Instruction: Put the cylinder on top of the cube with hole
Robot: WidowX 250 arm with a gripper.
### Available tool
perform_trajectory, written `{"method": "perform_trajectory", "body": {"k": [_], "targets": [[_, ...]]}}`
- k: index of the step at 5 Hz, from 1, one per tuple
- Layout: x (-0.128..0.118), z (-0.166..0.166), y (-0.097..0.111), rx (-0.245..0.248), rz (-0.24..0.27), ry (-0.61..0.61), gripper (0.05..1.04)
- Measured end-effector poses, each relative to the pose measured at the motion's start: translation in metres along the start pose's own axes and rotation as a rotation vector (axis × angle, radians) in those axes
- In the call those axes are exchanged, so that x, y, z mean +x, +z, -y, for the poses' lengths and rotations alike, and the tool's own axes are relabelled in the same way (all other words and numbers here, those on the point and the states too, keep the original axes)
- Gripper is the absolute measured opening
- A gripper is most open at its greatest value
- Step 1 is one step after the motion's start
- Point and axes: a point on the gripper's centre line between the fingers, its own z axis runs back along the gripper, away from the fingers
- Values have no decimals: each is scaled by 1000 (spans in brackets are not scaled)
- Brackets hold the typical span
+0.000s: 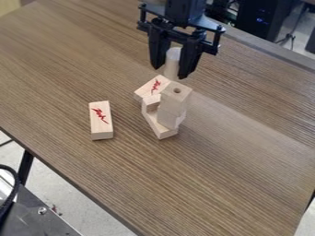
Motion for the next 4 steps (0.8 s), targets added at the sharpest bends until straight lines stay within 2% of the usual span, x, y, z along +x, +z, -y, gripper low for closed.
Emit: {"method": "perform_trajectory", "body": {"k": [1,3,4], "targets": [[-3,0,0,-1,-19,4,523],[-13,6,3,-42,-69,-27,523],[-14,7,3,-47,-77,-31,523]]}}
